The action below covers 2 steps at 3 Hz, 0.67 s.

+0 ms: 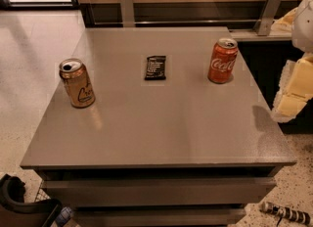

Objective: Pick orange can

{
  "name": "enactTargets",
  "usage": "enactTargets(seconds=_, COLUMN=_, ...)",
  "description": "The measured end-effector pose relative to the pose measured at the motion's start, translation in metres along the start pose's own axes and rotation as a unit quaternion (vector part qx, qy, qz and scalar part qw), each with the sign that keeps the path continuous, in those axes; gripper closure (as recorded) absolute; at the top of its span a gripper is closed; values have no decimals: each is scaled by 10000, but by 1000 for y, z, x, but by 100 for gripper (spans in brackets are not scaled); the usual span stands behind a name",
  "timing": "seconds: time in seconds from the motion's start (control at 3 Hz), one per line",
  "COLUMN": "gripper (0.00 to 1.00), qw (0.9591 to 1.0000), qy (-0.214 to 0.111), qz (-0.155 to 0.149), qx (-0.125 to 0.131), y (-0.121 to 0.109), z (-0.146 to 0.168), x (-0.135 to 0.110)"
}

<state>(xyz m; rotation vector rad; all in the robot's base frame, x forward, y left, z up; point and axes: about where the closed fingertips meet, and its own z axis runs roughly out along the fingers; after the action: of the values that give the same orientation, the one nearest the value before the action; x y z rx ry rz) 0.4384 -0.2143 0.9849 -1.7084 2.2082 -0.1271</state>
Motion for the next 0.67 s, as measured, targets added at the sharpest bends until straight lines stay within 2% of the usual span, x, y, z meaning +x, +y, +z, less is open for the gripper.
enactTargets(seconds=0.33, gripper=0, qw=10000, qy=0, qz=0, qx=1, y=0, z=0, x=0)
enactTargets(seconds=0.67, gripper=0, qw=9980, qy=-623, qz=109, qx=25, y=-2, z=12, x=-20)
